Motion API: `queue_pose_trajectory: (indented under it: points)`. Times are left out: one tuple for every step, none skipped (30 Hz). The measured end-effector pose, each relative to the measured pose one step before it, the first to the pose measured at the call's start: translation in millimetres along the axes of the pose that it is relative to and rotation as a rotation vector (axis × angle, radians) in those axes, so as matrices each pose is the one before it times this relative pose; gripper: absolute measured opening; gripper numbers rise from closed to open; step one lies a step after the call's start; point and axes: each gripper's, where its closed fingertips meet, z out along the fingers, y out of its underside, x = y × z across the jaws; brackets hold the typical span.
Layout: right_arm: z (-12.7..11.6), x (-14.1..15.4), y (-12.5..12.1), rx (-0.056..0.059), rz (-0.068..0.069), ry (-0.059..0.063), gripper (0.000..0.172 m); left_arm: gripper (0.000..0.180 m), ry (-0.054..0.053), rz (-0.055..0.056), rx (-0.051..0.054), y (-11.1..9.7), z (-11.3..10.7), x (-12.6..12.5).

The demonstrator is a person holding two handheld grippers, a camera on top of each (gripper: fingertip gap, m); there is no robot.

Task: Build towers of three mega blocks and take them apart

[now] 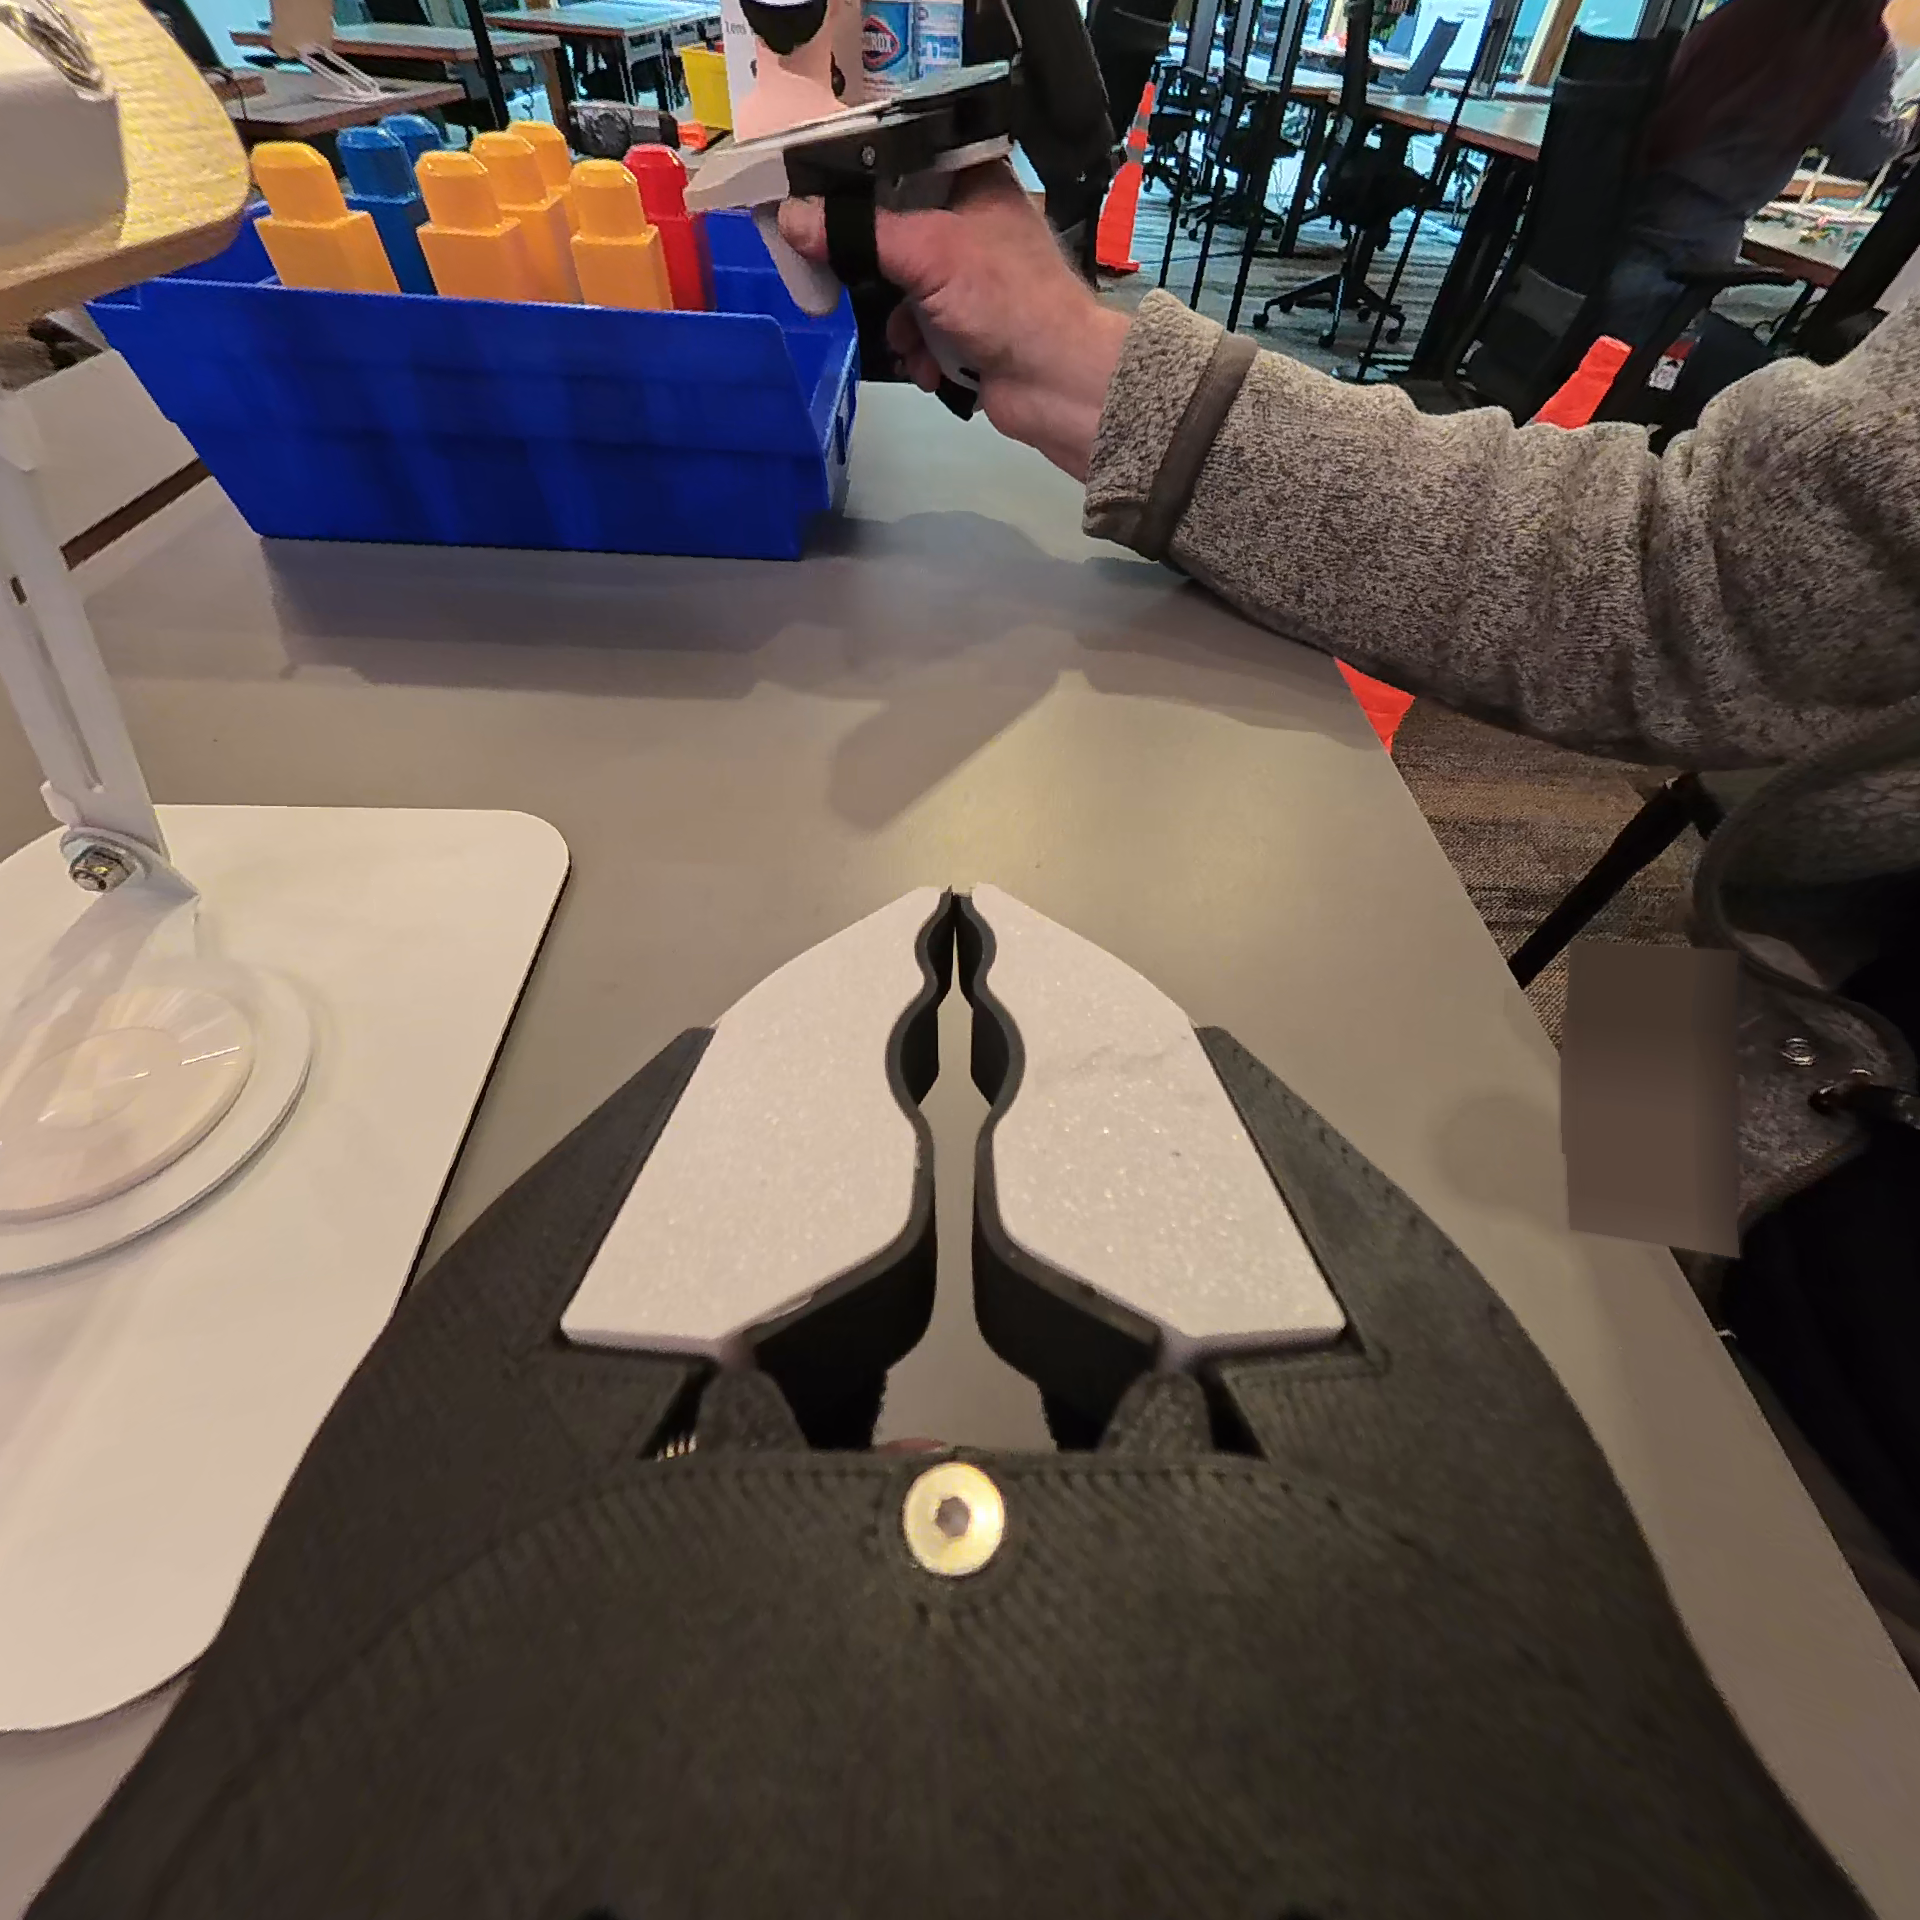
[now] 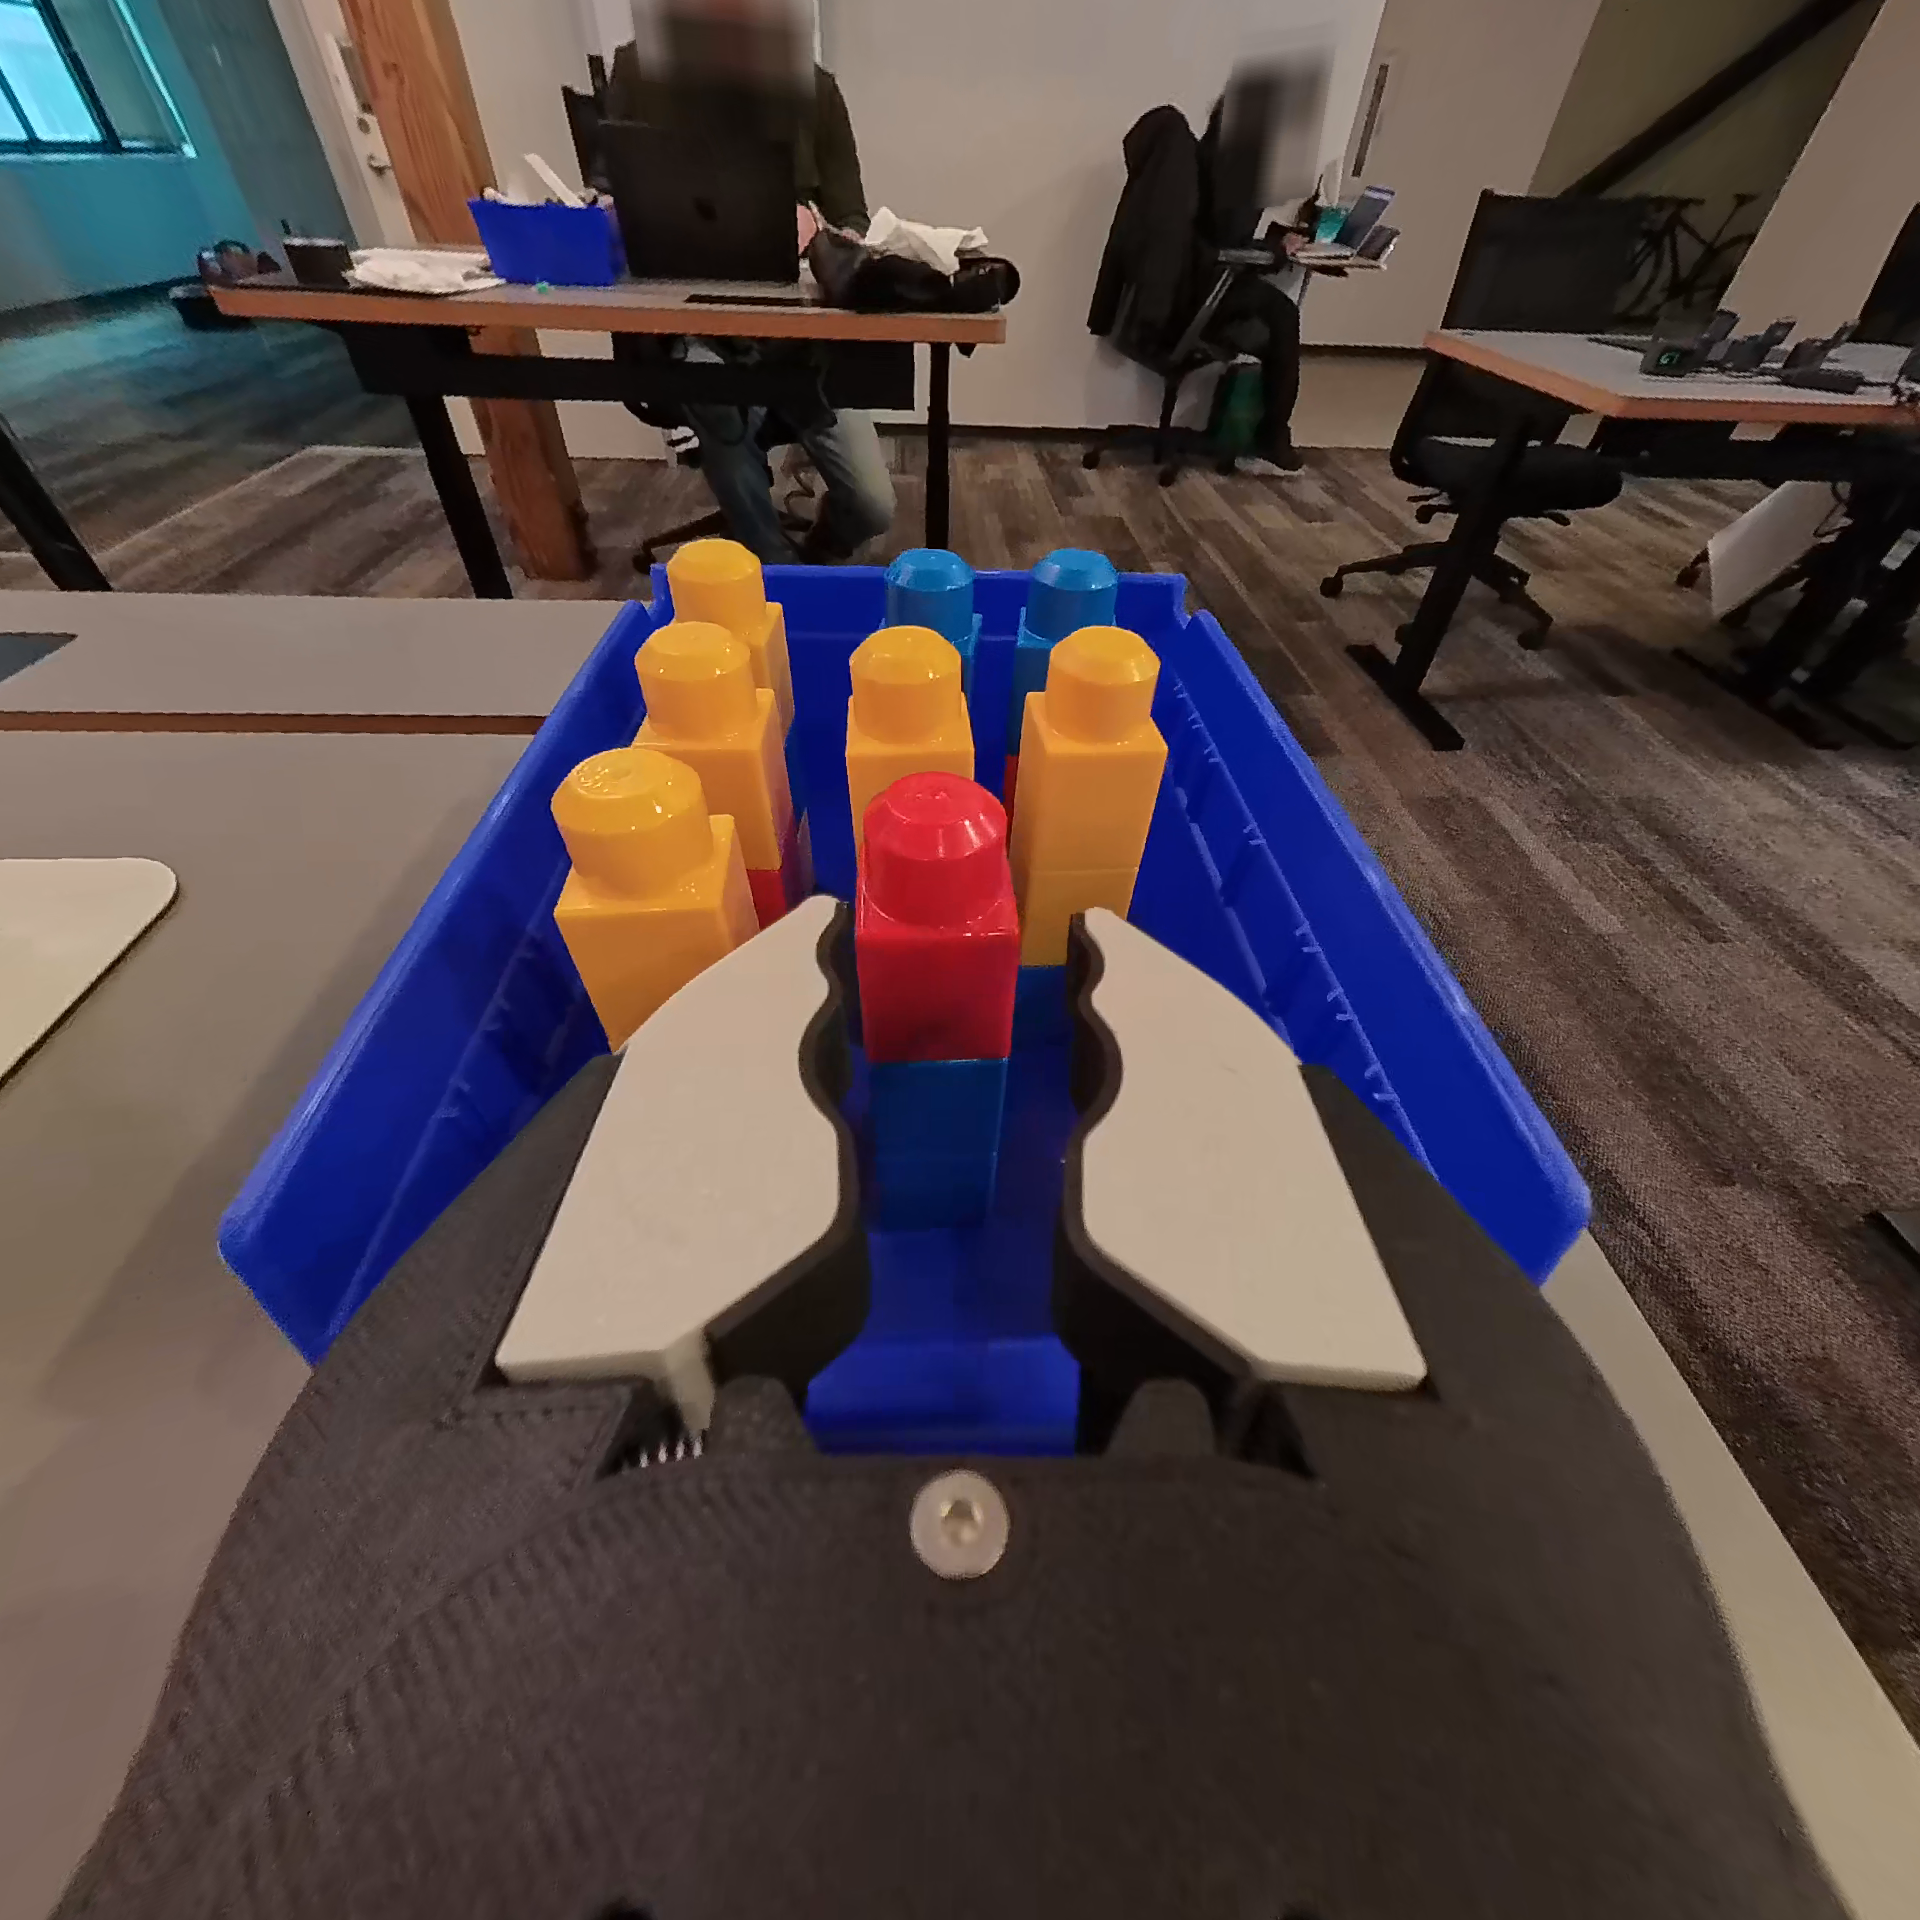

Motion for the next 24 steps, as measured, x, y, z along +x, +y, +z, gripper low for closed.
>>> queue_pose_trajectory:
  points:
    - [-0.86,1.03,-0.88,0.0084,0.0033,0.0041,0.040,0.000,0.0014,-0.0018,0.0001,0.12,0.93,0.17]
    - [-1.02,1.32,-1.13,0.0098,-0.0019,0.0061,0.040,0.000,0.0029,-0.0036,0.0011,0.00,0.88,0.17]
    - [-0.85,0.96,-0.67,0.0064,-0.0007,0.0034,0.040,0.000,0.0011,-0.0026,0.0004,0.07,0.92,-0.12]
    - [-0.42,0.82,0.09,0.0028,0.0034,0.0007,0.039,0.000,0.0007,-0.0013,-0.0011,0.04,0.90,-0.02]
    - [-0.12,0.93,0.24,0.0036,0.0035,0.0013,0.039,0.000,0.0009,0.0004,-0.0017,0.23,0.92,0.20]
    - [-0.17,0.78,0.38,0.0050,0.0025,-0.0001,0.039,0.000,0.0020,0.0004,-0.0017,0.08,1.06,0.49]
    - [0.15,0.29,0.40,0.0026,0.0022,-0.0032,0.039,0.000,0.0014,0.0004,-0.0014,0.15,1.04,0.28]
    - [0.07,0.68,0.68,-0.0014,0.0005,0.0008,0.039,0.000,0.0008,0.0006,-0.0023,0.21,0.83,0.26]
    - [-0.35,1.00,-0.32,0.0041,-0.0013,0.0048,0.039,0.000,0.0000,0.0006,-0.0016,0.17,0.71,0.02]
    - [-0.65,0.66,-0.95,0.0064,-0.0003,0.0024,0.039,0.000,-0.0002,-0.0002,0.0007,-0.22,0.45,-0.02]
    - [-0.52,0.16,-0.97,0.0055,0.0001,-0.0007,0.038,0.000,0.0004,-0.0018,0.0019,-0.30,0.27,0.00]
    - [-0.51,0.14,-0.82,0.0058,-0.0012,0.0008,0.037,0.000,0.0001,-0.0008,0.0013,-0.23,0.23,-0.10]
    - [-0.12,0.30,0.02,0.0008,-0.0022,0.0014,0.037,0.000,-0.0013,0.0008,-0.0008,0.12,0.24,-0.07]
    - [0.12,0.09,0.51,-0.0019,-0.0020,0.0002,0.037,0.000,-0.0023,0.0007,-0.0011,0.40,0.10,-0.34]
    - [0.02,0.07,0.02,0.0015,-0.0010,-0.0006,0.037,0.000,-0.0017,-0.0020,-0.0002,0.30,0.04,-0.41]
    - [-0.21,0.36,-0.22,0.0030,0.0000,0.0011,0.037,0.000,-0.0010,-0.0023,0.0009,0.11,-0.08,-0.43]
    - [-0.23,0.49,-0.17,0.0018,0.0006,0.0015,0.037,0.000,-0.0017,-0.0012,0.0015,-0.14,-0.13,-0.39]
    - [-0.30,0.42,-0.30,0.0028,-0.0014,0.0024,0.037,0.000,-0.0014,-0.0010,0.0013,-0.12,-0.14,-0.37]
    - [-0.60,0.37,-0.80,0.0055,-0.0031,0.0031,0.037,0.000,-0.0010,-0.0004,0.0009,-0.14,-0.23,-0.26]
    - [-0.62,0.26,-0.88,0.0053,-0.0021,0.0028,0.038,0.000,-0.0013,0.0002,0.0005,-0.11,-0.18,-0.23]
    - [-0.89,0.43,-1.14,0.0060,-0.0020,0.0044,0.038,0.000,-0.0017,0.0006,-0.0002,0.06,-0.11,-0.28]
    - [-1.06,-0.21,-1.57,0.0087,-0.0029,0.0017,0.038,0.000,-0.0046,0.0008,-0.0016,0.23,-0.21,-0.68]
    - [-1.08,-0.19,-1.55,0.0084,-0.0029,0.0018,0.038,0.000,-0.0057,-0.0004,-0.0011,0.15,-0.13,-0.93]
    - [-1.27,-0.64,-1.52,0.0088,-0.0049,0.0007,0.038,0.000,-0.0034,-0.0020,0.0023,-0.35,-0.41,-0.62]
